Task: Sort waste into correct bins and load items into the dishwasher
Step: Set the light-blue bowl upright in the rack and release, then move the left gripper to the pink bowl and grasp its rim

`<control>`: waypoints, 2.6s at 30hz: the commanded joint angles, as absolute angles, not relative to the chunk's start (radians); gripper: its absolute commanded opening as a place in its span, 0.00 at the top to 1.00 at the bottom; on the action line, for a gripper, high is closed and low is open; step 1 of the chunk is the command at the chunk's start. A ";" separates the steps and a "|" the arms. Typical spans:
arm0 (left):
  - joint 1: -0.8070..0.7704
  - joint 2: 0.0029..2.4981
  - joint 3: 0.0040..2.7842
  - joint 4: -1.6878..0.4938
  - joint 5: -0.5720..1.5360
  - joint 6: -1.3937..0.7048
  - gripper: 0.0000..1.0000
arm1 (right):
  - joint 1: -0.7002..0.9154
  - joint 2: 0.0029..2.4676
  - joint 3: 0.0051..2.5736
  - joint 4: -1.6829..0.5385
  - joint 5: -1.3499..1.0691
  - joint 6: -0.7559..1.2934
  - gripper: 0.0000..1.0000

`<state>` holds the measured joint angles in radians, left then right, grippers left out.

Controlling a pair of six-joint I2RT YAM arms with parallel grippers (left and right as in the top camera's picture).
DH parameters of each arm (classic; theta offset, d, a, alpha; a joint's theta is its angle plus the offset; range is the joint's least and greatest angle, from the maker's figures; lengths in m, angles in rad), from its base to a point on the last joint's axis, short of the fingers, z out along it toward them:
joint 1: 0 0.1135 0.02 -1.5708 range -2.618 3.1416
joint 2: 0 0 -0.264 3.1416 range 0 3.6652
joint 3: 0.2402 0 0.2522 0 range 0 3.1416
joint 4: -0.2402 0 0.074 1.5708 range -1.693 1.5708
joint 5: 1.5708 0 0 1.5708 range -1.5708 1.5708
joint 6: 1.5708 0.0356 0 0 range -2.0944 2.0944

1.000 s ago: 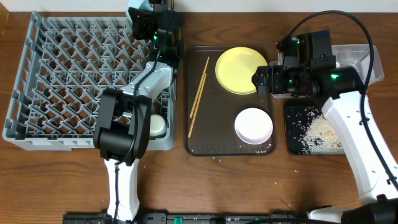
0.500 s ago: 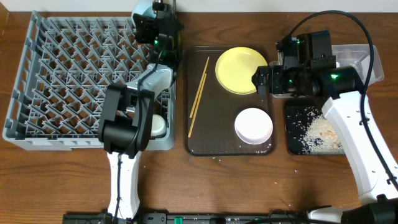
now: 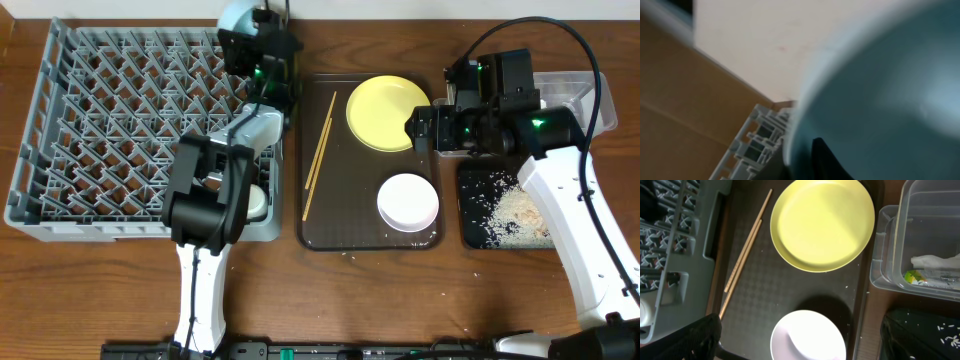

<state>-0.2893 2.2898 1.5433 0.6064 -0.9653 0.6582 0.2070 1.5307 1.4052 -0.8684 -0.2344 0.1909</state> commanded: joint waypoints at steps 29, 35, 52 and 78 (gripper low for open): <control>-0.379 2.048 1.551 0.377 -0.941 0.338 0.49 | 0.212 1.530 1.410 -0.868 -0.234 0.186 0.01; -0.404 1.975 1.551 0.043 -0.799 0.159 0.49 | 0.212 1.530 1.410 -0.868 -0.234 0.186 0.01; -0.383 1.936 1.551 -0.105 -0.696 0.061 0.48 | 0.212 1.530 1.410 -0.868 -0.234 0.186 0.01; -0.469 1.600 1.353 -0.804 0.221 -0.598 0.39 | 0.212 1.530 1.410 -0.868 -0.234 0.186 0.01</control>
